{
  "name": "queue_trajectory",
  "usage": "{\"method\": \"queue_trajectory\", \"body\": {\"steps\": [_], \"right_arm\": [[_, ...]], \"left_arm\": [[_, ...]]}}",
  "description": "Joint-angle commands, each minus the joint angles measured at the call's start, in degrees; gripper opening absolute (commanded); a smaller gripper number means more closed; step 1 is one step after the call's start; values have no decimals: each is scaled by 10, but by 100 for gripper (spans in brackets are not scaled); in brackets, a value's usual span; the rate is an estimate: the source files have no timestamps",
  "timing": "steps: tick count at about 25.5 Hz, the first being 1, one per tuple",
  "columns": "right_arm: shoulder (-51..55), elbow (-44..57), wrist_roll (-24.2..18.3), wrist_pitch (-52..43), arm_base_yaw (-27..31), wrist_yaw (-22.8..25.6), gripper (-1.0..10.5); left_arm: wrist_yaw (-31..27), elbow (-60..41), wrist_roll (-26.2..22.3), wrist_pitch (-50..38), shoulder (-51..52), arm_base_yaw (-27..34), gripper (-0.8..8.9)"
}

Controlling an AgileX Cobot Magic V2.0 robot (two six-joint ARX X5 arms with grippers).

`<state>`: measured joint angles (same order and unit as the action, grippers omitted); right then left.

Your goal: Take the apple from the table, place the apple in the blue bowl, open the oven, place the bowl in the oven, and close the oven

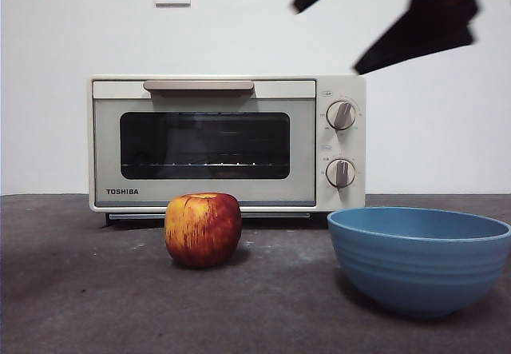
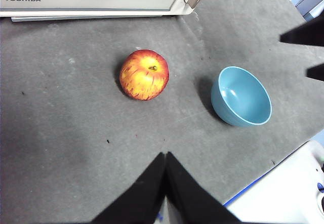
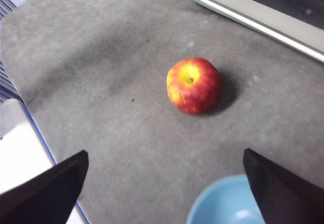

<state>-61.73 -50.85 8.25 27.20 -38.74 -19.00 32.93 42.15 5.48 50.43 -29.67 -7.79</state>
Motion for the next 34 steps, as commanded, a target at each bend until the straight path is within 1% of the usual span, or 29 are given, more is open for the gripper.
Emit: {"method": "queue_trajectory", "body": {"steps": [1, 5, 7, 10, 13, 16, 18, 20, 23, 27, 28, 32, 34], "right_arm": [[-62, -44, 7, -12, -22, 15, 489], [-150, -99, 3, -17, -44, 42, 489], [-214, -137, 3, -17, -53, 50, 489], [-301, -186, 1, -25, -66, 85, 489], [-364, -221, 1, -37, -72, 89, 489], [-416, -254, -1, -37, -73, 103, 489], [-440, -264, -1, -44, -73, 105, 489], [-458, -266, -2, -50, -73, 117, 489], [-484, -266, -15, -54, -73, 137, 489], [-507, -266, -16, -62, -73, 144, 488], [-508, -266, -16, -62, -75, 150, 480], [-508, -266, -4, -51, -75, 150, 382], [-508, -266, 3, -44, -75, 147, 372]], "left_arm": [[1, 12, -3, -7, -3, -2, 7], [1, 12, -3, -7, -3, -2, 7], [1, 12, -3, -7, -3, -2, 7], [1, 12, -3, -7, -3, -2, 7], [1, 12, -3, -7, -3, -2, 7], [1, 12, 0, -6, -3, -2, 7], [1, 12, 0, -5, -3, -2, 7], [1, 12, 0, -4, -3, -2, 7], [1, 12, 1, -3, -3, -2, 7], [1, 12, 1, -3, -3, -2, 7], [1, 12, 1, -3, -3, -2, 7], [1, 12, 1, -4, -3, -2, 7], [1, 12, 1, -4, -3, -2, 7]]}}
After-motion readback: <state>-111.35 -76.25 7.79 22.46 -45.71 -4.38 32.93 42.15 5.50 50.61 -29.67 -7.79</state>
